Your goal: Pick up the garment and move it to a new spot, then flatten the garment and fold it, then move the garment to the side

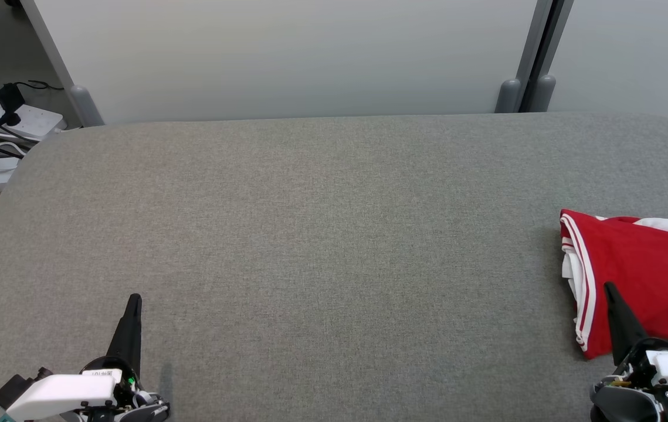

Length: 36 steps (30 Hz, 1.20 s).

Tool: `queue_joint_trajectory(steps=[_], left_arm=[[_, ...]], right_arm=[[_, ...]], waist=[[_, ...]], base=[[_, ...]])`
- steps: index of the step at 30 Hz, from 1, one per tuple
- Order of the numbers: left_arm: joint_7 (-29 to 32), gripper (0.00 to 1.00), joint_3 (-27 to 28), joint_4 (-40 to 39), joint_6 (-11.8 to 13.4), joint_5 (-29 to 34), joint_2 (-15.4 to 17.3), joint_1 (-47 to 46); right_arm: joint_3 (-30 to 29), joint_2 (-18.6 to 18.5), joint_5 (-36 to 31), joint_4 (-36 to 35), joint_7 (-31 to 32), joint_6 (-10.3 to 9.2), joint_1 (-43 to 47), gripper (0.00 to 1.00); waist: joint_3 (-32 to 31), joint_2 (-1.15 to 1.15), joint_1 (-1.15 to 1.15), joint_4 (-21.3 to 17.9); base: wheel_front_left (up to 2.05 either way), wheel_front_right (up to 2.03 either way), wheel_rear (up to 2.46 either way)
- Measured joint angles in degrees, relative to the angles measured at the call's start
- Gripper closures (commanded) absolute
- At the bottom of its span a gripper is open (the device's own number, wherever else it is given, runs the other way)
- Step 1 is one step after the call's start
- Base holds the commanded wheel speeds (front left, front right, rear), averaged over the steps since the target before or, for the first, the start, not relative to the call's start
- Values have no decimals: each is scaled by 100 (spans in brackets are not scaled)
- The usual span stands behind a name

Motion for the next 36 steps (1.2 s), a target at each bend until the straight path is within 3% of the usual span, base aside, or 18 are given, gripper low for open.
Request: queue_joint_trajectory(steps=[36], left_arm=[[1,100,0,0,0,0,0,0]], right_arm=[[0,0,0,-1,0,0,3,100]], waist=[[0,0,0,0]], base=[[0,0,0]])
